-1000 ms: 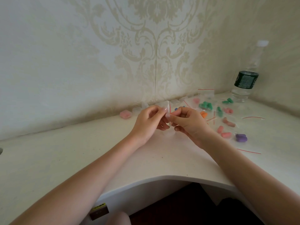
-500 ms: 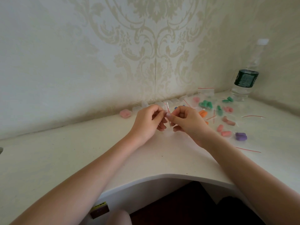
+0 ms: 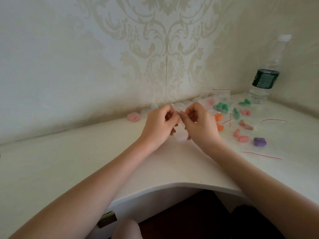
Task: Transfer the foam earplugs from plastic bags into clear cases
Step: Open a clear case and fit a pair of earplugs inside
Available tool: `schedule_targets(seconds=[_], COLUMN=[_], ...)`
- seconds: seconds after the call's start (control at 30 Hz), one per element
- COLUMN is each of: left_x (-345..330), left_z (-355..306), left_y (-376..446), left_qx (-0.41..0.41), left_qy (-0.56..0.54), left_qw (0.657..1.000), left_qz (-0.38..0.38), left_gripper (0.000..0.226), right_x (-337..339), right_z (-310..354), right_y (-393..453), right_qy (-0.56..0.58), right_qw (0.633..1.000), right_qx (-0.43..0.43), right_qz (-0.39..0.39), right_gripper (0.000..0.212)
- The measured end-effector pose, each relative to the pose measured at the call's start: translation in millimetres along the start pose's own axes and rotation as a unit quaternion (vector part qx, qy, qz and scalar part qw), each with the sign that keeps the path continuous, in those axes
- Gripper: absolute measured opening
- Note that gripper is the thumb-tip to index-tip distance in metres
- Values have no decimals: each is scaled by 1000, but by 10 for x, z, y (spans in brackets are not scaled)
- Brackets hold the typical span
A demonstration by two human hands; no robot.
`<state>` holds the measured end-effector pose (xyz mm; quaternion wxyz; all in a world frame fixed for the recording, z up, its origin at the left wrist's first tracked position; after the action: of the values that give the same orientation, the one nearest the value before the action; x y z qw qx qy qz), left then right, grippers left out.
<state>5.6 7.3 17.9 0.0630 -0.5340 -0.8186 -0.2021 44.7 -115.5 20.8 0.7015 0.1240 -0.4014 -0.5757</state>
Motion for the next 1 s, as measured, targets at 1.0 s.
schedule_targets(seconds=[1.0], left_x=[-41], left_z=[-110], left_y=[-106], left_qx=[-99], left_qy=[28], left_qw=[994], left_qz=[18], left_gripper=[17], right_x=[-34], right_z=[23], right_y=[-27], right_qy=[376], right_qw=[897], right_qx=[-222], right_qz=[70], right_gripper=[29])
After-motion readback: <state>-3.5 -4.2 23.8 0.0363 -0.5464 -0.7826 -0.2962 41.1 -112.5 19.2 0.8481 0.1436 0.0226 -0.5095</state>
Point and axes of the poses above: each hand's wrist, its own y-axis towards the middle knuckle, its own x-axis out of the back of the hand, z = x × y, the point moved 4 cm from there along y, towards the middle knuckle, and after that the axes turned 12 degrees about x, right-handed, at the moved point
